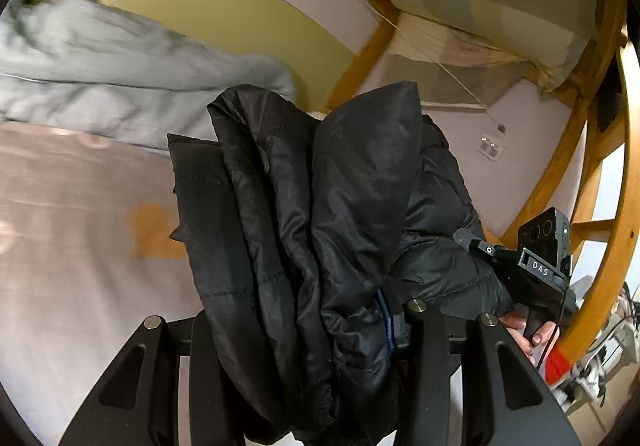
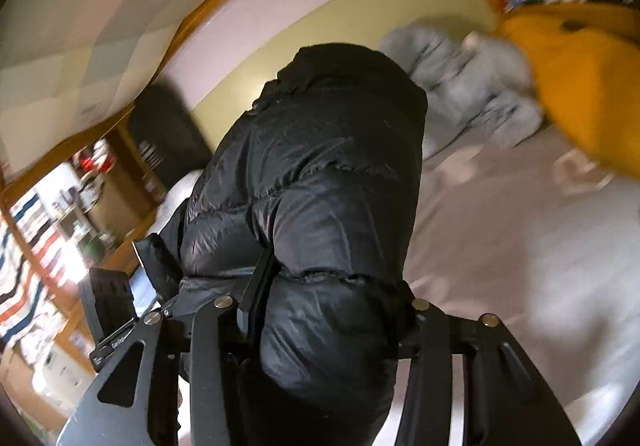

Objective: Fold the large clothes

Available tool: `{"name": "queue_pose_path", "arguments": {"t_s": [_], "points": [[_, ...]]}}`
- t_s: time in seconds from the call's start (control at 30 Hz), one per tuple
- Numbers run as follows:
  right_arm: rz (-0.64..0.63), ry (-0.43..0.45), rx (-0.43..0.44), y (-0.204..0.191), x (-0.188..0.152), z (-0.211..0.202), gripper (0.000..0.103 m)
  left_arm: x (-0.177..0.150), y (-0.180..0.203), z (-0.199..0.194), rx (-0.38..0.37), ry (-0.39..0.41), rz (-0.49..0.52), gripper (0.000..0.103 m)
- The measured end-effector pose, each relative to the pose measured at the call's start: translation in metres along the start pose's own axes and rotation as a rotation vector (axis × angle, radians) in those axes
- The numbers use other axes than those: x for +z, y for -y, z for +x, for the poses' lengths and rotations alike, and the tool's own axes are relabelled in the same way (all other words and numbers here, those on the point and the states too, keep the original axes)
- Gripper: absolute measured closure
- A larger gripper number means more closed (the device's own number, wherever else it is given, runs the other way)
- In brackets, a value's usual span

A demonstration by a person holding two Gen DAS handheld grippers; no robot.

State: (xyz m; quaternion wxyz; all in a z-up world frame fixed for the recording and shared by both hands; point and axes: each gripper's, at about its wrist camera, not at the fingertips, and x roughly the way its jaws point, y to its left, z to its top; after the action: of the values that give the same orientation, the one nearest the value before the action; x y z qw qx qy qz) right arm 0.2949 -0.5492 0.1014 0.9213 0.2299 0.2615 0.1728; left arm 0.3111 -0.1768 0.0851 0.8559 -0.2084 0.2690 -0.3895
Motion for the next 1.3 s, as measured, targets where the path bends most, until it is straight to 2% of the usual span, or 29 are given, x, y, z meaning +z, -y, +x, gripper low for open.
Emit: {"name": "queue_pose_path", "arguments": {"t_s": [0.13,0.27,0.4,0.47,0.57,0.63,0.67,0.73,0.77,0.8,0.93,0.97,1.0,1.03,1.07,1.13,1.23,1.3], "points": [[0.027,0.072,-0.068,0.073,0.027,-0.024,0.057,-0.008,0.022,0.09,-0.081,-0.023,0.006,0.057],[0.055,0.116,-0.169,0.134,0.035,-0.026,0.057,-0.022,0.023,0.172,-0.099,-0.075,-0.013,0.057],[0.073,0.114,-0.262,0.182,0.032,-0.009,0.057,-0.031,0.008,0.236,-0.077,-0.125,-0.046,0.057],[0.086,0.099,-0.298,0.198,0.028,0.001,0.057,-0.035,-0.005,0.259,-0.071,-0.166,-0.068,0.057],[0.122,0.068,-0.342,0.224,0.019,0.017,0.057,-0.043,-0.021,0.282,-0.02,-0.204,-0.066,0.056],[0.124,0.046,-0.389,0.23,0.015,0.029,0.056,-0.045,-0.026,0.286,-0.015,-0.207,-0.061,0.055],[0.118,0.042,-0.405,0.23,0.014,0.031,0.054,-0.045,-0.027,0.286,-0.004,-0.209,-0.057,0.05],[0.115,0.046,-0.419,0.228,0.015,0.03,0.051,-0.047,-0.024,0.287,0.047,-0.203,-0.038,0.035],[0.112,0.054,-0.43,0.227,0.015,0.028,0.049,-0.046,-0.022,0.284,0.091,-0.195,-0.02,0.021],[0.104,0.065,-0.455,0.227,0.014,0.027,0.046,-0.044,-0.019,0.279,0.132,-0.178,0.008,0.015],[0.024,0.134,-0.603,0.206,0.005,0.011,0.036,-0.038,-0.003,0.245,0.217,-0.09,0.126,0.013],[0.007,0.159,-0.614,0.196,0.001,0.003,0.027,-0.036,0.004,0.231,0.242,-0.059,0.161,0.01],[-0.012,0.19,-0.598,0.186,-0.004,-0.006,0.021,-0.035,0.01,0.218,0.246,-0.037,0.189,0.006],[-0.032,0.223,-0.584,0.176,-0.009,-0.016,0.012,-0.034,0.016,0.204,0.244,-0.014,0.212,0.004],[-0.065,0.263,-0.586,0.162,-0.017,-0.027,0.009,-0.032,0.021,0.189,0.246,0.023,0.24,0.0],[-0.136,0.302,-0.573,0.133,-0.029,-0.042,0.008,-0.03,0.029,0.16,0.251,0.085,0.279,0.0],[-0.176,0.33,-0.513,0.1,-0.045,-0.053,0.002,-0.034,0.037,0.125,0.259,0.13,0.335,0.0],[-0.191,0.339,-0.496,0.08,-0.056,-0.054,0.001,-0.043,0.042,0.104,0.294,0.152,0.422,0.0]]}}
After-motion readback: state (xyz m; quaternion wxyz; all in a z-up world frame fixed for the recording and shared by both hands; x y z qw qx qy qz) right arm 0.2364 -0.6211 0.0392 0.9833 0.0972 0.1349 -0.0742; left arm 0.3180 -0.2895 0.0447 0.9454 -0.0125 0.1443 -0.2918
